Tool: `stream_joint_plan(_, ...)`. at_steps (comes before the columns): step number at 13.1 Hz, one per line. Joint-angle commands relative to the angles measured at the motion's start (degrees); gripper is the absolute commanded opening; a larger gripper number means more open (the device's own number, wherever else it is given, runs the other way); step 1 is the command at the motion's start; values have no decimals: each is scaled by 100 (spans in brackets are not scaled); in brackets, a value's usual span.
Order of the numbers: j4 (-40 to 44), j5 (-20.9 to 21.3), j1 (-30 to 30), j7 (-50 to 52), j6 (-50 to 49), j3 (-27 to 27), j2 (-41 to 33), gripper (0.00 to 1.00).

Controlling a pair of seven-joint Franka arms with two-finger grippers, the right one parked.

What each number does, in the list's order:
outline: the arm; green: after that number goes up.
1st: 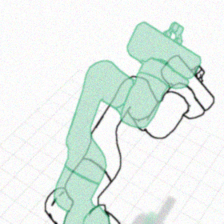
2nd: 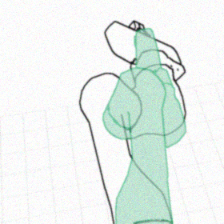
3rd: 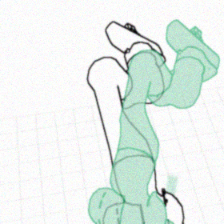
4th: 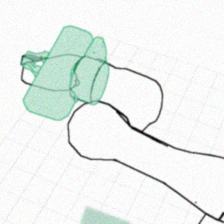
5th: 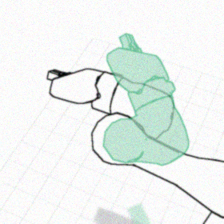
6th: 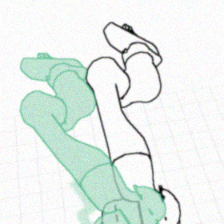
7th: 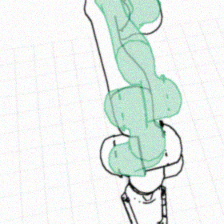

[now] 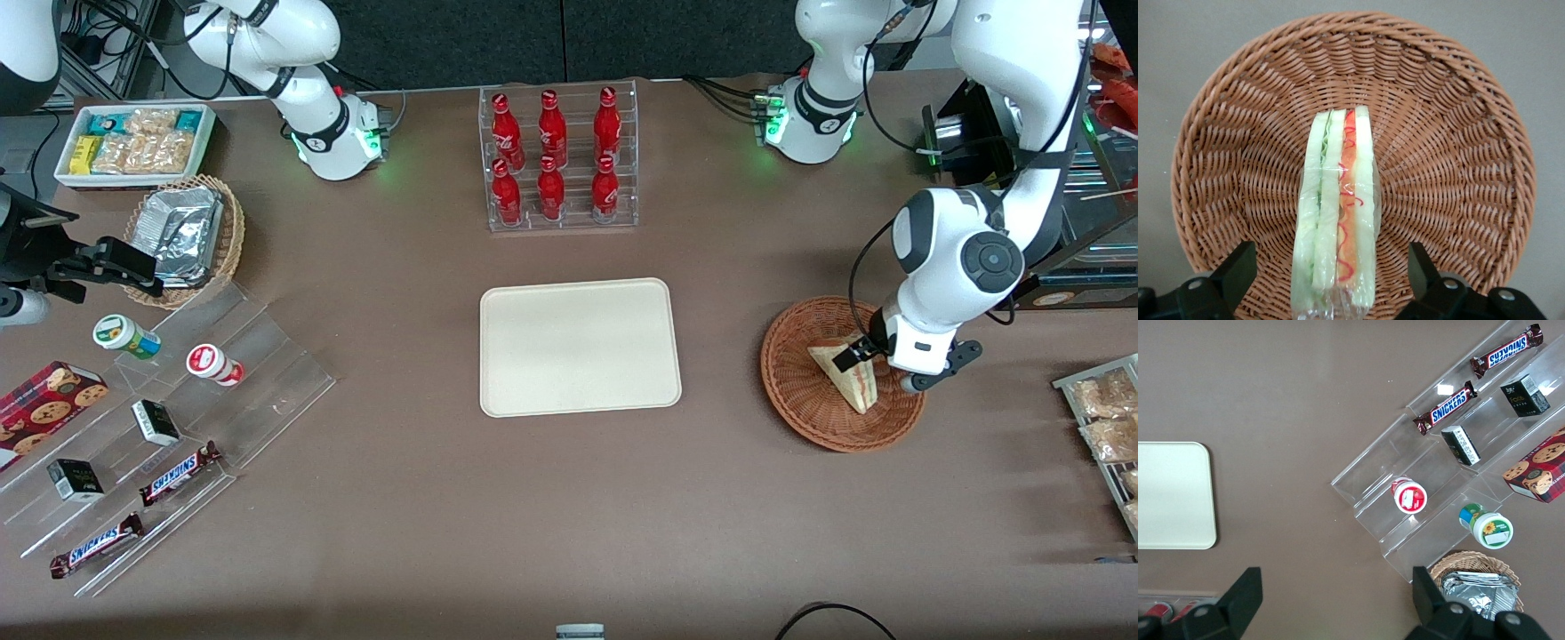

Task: Place sandwich from basket to tray
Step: 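Close the left gripper on the wrapped sandwich's crust edge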

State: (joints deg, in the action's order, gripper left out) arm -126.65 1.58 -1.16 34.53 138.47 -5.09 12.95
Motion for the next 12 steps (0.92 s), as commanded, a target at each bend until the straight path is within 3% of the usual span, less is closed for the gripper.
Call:
stream_joint_plan(1,-44,35,-59,133,102,-71,93,100)
stream_joint_plan(3,-53,27,-59,168,58,-71,155,98)
stream_joint_plan(4,-53,-8,-59,264,31,-71,173,72)
stream_joint_plan(5,-44,-17,-59,352,-47,-71,173,29)
stream_joint_plan(6,-44,-17,-59,362,-92,-71,164,0)
stream_joint_plan(12,719,-17,2,335,-1346,-80,199,0)
